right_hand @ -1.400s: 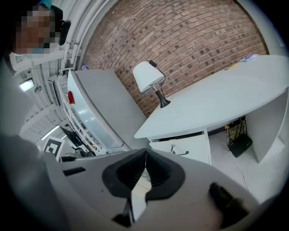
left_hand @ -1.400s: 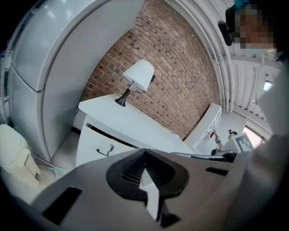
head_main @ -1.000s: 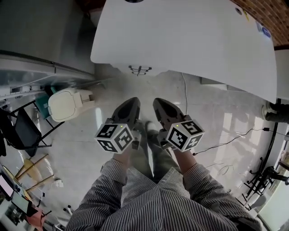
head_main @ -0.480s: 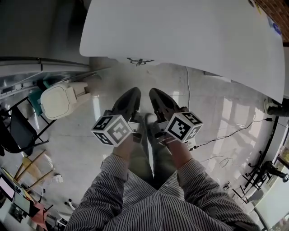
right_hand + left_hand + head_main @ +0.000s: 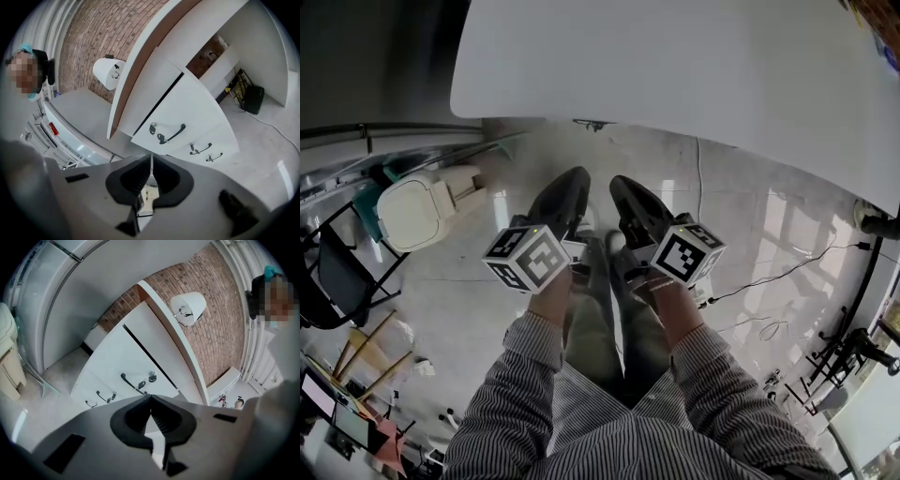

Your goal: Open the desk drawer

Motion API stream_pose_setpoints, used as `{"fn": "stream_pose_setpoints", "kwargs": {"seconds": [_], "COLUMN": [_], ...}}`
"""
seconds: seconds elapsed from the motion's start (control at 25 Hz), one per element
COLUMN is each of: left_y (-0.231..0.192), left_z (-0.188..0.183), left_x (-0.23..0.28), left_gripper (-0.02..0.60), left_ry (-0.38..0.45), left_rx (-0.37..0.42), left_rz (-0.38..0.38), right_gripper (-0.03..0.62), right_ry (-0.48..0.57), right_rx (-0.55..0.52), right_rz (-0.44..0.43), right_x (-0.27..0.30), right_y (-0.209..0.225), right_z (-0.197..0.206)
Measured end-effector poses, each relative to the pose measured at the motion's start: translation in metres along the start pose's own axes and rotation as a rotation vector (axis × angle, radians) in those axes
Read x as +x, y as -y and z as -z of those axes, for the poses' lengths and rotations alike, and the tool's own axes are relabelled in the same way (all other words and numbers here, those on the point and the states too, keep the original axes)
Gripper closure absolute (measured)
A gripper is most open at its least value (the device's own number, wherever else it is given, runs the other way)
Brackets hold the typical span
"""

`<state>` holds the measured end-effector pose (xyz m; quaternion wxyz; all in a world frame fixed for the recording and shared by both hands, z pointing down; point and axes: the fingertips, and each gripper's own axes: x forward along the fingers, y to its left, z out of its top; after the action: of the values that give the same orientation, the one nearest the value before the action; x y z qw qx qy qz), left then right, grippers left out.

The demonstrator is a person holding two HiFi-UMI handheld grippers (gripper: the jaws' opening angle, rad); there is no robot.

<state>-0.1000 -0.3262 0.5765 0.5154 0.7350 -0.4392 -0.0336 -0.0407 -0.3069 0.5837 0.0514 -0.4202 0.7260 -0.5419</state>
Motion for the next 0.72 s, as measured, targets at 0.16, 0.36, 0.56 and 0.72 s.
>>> {"fn": "stream_pose_setpoints", "kwargs": {"seconds": [0.16,0.36,0.56,0.72], "left_y": [-0.013,-0.024,-0.027,-0.032], "left_z": [0.002,0.004,0.007,0.003], "left_x": [0.006,0.019,0.034,0.04], "left_gripper": [0.569,0.569,0.568,0.568], "left_ry": [-0.007,0.004,-0.011,-0.015], "left_rx": [-0.018,-0.064,-0.133,-0.142], "left_rz": [-0.001,0.009,0.055,0.068], "right_gripper": [0.577,0.577,0.576,0.558], "right_ry": [0.027,0.077,0.108,0.133], "right_rx": [0.069,0.167,0.249,0.295], "right_rz": [-0.008,-0.014,-0.009,-0.016], "right_x": [0.008,0.014,0.024,0.027], "right_y": [0.009,0.024,0.039,0.048], "right_z": [0.0,-0.003,-0.004,-0.006]}}
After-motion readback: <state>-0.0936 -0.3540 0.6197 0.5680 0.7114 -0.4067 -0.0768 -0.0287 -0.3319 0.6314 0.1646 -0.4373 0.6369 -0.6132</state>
